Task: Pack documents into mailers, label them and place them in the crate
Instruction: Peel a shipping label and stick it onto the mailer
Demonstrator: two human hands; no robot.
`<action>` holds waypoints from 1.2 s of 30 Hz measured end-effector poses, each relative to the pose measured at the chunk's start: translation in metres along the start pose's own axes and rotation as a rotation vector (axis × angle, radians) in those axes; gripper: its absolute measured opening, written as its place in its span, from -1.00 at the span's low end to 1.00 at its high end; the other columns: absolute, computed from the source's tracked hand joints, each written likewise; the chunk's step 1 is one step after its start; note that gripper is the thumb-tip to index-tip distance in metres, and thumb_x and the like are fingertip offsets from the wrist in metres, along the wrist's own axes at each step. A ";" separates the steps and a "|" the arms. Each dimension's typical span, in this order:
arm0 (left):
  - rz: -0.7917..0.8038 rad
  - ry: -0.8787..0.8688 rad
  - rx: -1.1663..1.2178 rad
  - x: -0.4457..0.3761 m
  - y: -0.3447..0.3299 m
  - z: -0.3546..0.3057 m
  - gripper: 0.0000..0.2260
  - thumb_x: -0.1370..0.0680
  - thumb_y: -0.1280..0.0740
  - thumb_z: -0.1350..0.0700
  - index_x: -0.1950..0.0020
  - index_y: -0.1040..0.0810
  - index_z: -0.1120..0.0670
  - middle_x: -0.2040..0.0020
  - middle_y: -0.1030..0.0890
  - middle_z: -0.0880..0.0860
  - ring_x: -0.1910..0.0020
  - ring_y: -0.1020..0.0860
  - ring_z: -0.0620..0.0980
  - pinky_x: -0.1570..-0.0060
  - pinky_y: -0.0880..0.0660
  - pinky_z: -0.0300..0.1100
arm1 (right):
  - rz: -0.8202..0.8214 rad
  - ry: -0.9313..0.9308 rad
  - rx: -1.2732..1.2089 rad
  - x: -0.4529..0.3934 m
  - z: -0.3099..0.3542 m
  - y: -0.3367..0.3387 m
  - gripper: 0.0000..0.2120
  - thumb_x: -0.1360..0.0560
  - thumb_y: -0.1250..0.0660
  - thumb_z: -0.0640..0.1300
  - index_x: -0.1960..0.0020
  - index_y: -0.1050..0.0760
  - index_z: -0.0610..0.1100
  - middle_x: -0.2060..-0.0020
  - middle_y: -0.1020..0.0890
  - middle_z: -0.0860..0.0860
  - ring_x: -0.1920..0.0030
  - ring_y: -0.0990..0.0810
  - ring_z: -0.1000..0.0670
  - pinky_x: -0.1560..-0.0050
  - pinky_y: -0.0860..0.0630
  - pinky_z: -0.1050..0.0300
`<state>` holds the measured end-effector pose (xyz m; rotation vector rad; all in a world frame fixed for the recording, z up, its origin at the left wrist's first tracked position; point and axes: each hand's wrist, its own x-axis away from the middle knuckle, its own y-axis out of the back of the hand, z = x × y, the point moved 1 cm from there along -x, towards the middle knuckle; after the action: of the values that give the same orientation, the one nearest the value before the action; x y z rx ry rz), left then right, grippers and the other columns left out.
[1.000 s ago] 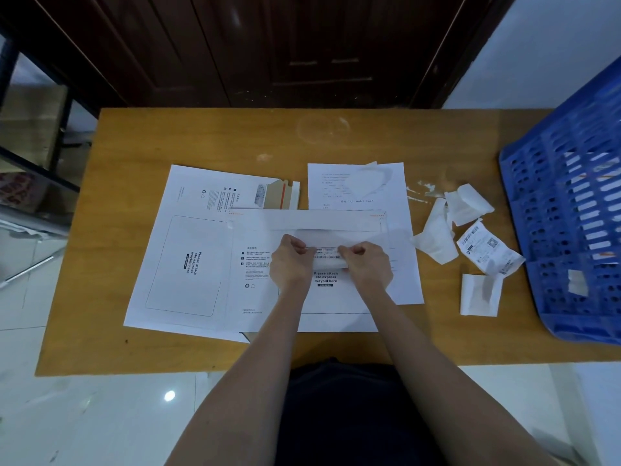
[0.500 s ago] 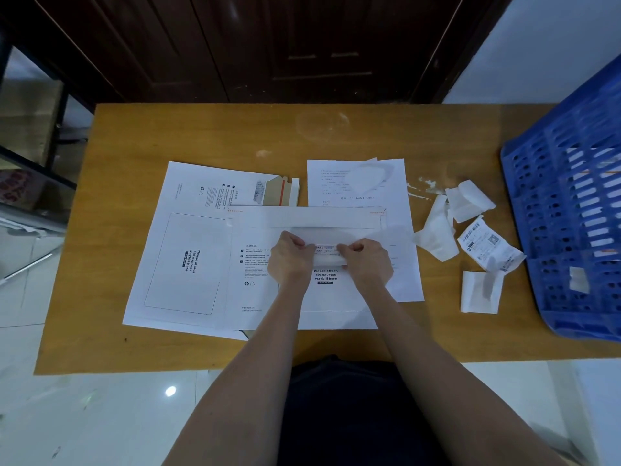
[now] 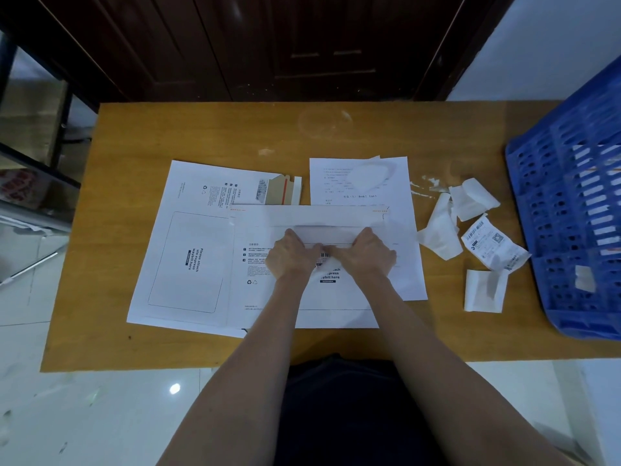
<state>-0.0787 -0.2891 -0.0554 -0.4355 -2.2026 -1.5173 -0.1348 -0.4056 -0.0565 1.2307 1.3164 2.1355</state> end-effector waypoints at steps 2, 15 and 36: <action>-0.010 0.020 0.014 0.000 0.000 0.000 -0.55 -0.41 -0.39 -0.25 -0.04 -0.49 0.09 0.08 -0.62 0.05 0.08 -0.61 0.09 0.13 -0.52 -0.12 | 0.000 -0.029 -0.042 0.000 0.000 0.000 -0.29 -0.25 -0.34 0.45 -0.11 -0.37 -0.08 0.08 -0.59 0.02 0.03 -0.60 -0.06 -0.12 -0.44 -0.03; 0.033 0.182 0.324 -0.009 0.011 0.007 -0.80 -0.40 -0.47 0.02 0.14 -0.45 -0.03 0.15 -0.63 -0.05 0.17 -0.54 -0.03 0.35 -0.29 -0.26 | -0.004 -0.107 -0.379 -0.007 -0.013 -0.001 -0.78 -0.43 -0.40 0.12 0.18 -0.44 0.02 0.33 -0.53 0.13 0.18 -0.57 0.03 -0.08 -0.48 0.07; 0.240 -0.217 0.317 0.003 0.002 0.024 -0.51 -0.26 -0.59 0.25 0.01 -0.35 0.15 -0.03 -0.34 0.10 0.12 -0.39 0.01 0.11 -0.40 -0.18 | 0.131 0.097 -0.378 0.017 -0.028 0.007 -0.70 -0.33 -0.52 0.02 0.08 -0.46 -0.05 0.14 -0.57 0.05 0.09 -0.56 0.01 0.06 -0.50 0.11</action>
<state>-0.0845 -0.2663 -0.0595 -0.7569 -2.3988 -1.0151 -0.1661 -0.4133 -0.0475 1.0925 0.8286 2.4199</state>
